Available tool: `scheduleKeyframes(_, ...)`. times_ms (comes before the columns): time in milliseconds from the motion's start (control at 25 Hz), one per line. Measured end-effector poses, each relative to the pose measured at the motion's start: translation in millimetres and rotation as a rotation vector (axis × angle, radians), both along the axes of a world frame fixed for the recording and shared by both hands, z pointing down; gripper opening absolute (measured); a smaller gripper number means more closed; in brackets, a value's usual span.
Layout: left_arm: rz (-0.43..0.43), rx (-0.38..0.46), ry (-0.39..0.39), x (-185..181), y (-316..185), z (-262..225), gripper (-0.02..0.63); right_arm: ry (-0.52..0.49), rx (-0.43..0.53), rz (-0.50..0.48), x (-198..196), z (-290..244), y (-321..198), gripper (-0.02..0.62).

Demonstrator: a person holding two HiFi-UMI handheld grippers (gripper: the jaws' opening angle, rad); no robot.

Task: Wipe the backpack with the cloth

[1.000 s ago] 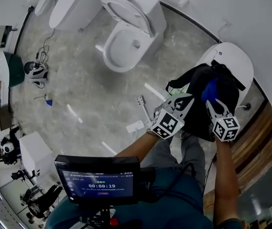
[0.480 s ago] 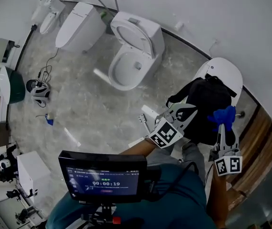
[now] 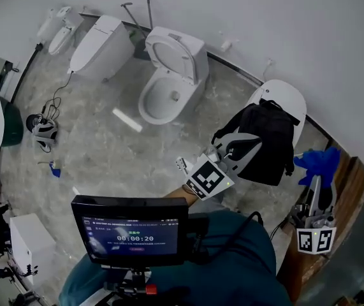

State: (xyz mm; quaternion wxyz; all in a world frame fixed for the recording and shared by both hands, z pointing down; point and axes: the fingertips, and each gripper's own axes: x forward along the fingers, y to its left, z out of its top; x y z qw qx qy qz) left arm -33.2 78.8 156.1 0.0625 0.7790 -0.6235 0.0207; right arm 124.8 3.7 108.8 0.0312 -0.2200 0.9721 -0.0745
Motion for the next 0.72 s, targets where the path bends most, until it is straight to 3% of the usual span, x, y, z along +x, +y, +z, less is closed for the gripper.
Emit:
scheduleKeyframes(320, 0.027, 0.06, -0.048, 109.9, 78.2, -37.5, 0.003, -0.067, 0.121, 0.029, 121.6, -41.0, 85.7, 0.075)
scheduleKeyframes(560, -0.054, 0.121, -0.038, 199.7, 165.4, -53.6, 0.003, -0.066, 0.158, -0.031, 210.5, -52.5, 175.6, 0.075)
scheduleKeyframes(720, -0.08, 0.126, -0.038, 241.7, 216.4, -61.5, 0.003, -0.048, 0.119, -0.038, 256.0, -51.4, 219.7, 0.075)
